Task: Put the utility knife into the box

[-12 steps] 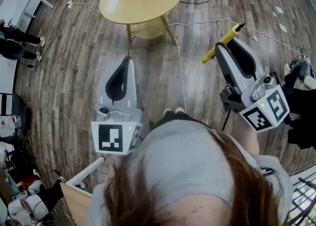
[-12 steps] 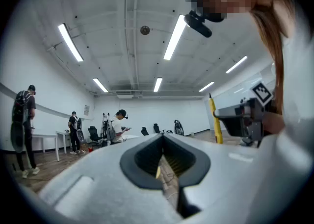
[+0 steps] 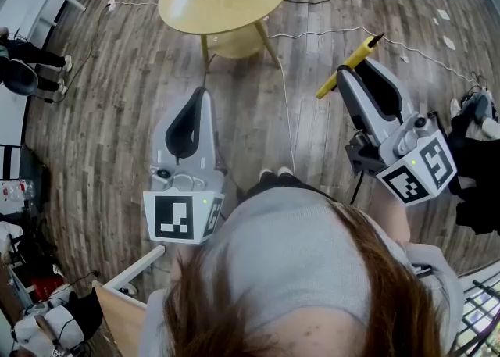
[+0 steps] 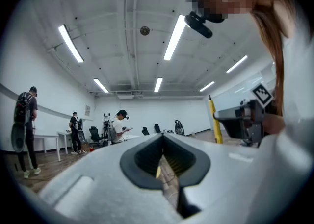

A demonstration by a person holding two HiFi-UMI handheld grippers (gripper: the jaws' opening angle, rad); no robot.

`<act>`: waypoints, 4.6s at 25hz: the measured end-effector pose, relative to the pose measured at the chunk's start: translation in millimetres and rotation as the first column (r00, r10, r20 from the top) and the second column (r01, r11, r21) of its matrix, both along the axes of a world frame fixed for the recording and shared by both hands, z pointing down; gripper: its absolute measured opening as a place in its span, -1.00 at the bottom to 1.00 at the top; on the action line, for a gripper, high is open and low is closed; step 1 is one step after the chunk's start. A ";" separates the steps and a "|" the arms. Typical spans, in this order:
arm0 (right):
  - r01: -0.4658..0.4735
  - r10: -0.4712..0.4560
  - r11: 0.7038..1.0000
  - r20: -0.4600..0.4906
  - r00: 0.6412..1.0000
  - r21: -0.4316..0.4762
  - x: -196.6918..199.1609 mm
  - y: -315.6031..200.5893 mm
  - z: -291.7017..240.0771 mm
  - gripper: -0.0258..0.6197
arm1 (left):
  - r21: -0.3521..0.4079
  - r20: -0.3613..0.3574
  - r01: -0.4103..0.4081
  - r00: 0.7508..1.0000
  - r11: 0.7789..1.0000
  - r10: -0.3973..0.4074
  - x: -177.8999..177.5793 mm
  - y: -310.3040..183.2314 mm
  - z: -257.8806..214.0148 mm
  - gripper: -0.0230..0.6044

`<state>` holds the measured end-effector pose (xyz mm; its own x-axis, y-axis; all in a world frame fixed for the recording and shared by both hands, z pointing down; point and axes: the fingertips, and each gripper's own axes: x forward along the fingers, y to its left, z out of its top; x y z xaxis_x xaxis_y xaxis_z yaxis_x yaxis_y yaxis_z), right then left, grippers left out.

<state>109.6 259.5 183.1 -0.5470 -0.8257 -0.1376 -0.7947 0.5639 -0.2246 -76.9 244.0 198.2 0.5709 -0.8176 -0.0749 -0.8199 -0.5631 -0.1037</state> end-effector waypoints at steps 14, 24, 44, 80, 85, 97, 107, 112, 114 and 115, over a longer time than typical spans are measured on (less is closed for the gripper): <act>0.051 -0.052 0.998 0.012 0.999 0.041 19.5 16.1 -7.5 -0.54 | 0.006 0.002 0.016 1.000 1.000 -0.016 20.0 11.1 5.9 -0.95; 0.107 -0.108 0.994 0.016 0.994 0.027 31.5 12.0 2.4 -0.54 | -0.012 0.009 0.098 0.995 0.995 -0.098 20.9 22.7 18.9 -0.95; 0.094 -0.094 0.995 0.014 0.996 -0.035 3.7 -84.0 26.3 -0.54 | -0.032 -0.005 0.079 0.997 0.996 -0.080 1.7 -75.7 33.4 -0.95; -0.009 0.011 0.996 0.023 1.000 -0.094 -35.2 -344.9 33.4 -0.54 | -0.058 -0.004 -0.054 0.999 0.997 0.054 -24.2 -353.7 40.5 -0.95; 0.013 -0.011 0.996 0.026 1.000 -0.089 -17.5 -403.5 36.0 -0.54 | -0.041 -0.008 -0.032 0.999 0.999 0.032 -5.2 -410.1 39.4 -0.95; 0.080 -0.076 0.990 0.040 0.996 -0.112 31.8 -538.1 29.8 -0.54 | -0.027 -0.034 0.008 0.999 1.000 -0.009 47.4 -529.0 28.5 -0.95; 0.114 -0.110 0.979 0.034 0.993 -0.170 3.1 -585.9 43.1 -0.54 | -0.043 -0.010 0.047 0.999 0.998 -0.047 19.9 -570.1 27.3 -0.95; 0.095 -0.094 0.976 0.017 0.995 -0.196 4.9 -589.8 48.3 -0.54 | -0.034 -0.023 0.024 0.999 0.999 -0.025 21.7 -577.0 23.4 -0.95; 0.068 -0.069 0.972 0.004 0.998 -0.226 13.7 -593.2 55.3 -0.54 | -0.039 -0.026 0.011 1.000 0.999 -0.012 27.8 -576.7 24.1 -0.95; 0.053 -0.057 0.967 -0.009 0.998 -0.248 17.9 -595.0 60.8 -0.54 | -0.044 -0.030 0.005 1.000 0.999 -0.007 29.7 -576.7 25.9 -0.95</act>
